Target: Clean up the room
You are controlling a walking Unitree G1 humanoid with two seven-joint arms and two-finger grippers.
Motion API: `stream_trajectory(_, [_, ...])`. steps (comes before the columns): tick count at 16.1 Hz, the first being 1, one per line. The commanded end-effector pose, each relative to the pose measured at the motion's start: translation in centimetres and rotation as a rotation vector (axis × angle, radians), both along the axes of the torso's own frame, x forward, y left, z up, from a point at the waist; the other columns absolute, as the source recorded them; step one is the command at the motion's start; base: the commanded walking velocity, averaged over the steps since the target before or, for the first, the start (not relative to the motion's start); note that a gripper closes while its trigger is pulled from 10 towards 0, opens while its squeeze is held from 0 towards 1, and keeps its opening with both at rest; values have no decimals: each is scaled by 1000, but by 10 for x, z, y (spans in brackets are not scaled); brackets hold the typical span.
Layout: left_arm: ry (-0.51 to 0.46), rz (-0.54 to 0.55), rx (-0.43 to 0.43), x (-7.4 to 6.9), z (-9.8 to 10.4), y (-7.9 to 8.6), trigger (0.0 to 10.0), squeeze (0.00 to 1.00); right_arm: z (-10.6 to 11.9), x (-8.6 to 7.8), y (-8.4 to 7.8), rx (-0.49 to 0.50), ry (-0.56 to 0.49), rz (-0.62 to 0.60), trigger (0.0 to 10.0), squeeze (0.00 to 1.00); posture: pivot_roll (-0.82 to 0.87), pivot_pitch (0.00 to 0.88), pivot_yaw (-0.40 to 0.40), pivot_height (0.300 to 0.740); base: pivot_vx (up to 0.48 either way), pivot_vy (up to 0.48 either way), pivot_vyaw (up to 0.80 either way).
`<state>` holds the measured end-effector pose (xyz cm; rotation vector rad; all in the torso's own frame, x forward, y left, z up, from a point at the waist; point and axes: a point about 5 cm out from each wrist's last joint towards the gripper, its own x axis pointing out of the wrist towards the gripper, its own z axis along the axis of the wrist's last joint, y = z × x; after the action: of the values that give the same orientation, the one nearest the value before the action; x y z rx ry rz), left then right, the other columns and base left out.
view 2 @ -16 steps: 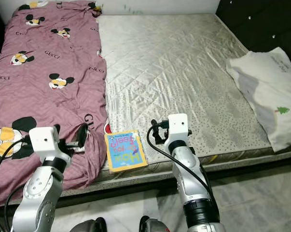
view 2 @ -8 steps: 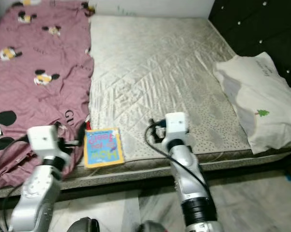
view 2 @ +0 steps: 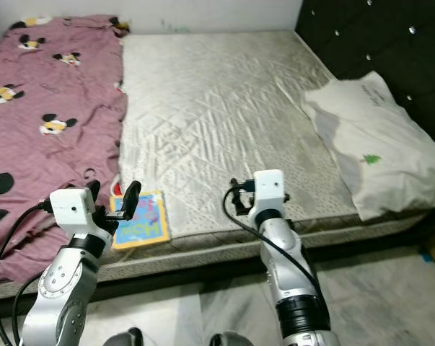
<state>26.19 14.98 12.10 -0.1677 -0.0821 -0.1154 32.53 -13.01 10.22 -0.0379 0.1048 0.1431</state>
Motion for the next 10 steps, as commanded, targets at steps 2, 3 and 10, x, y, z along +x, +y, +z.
stream_trajectory(2, [-17,-7,1,-1,4,0,10000,0,-1,0,-1,-4,1,-7,10000,0,-30,161,-40,740,480,0,0])
stream_trajectory(3, [-18,-10,0,-1,4,0,10000,0,-1,0,-1,-4,1,-7,10000,0,-30,161,-40,740,480,0,0])
stream_trajectory(10, [10,17,-6,-1,-1,0,10000,0,-3,-1,-2,-11,4,-4,10000,0,-33,168,-41,740,370,0,0])
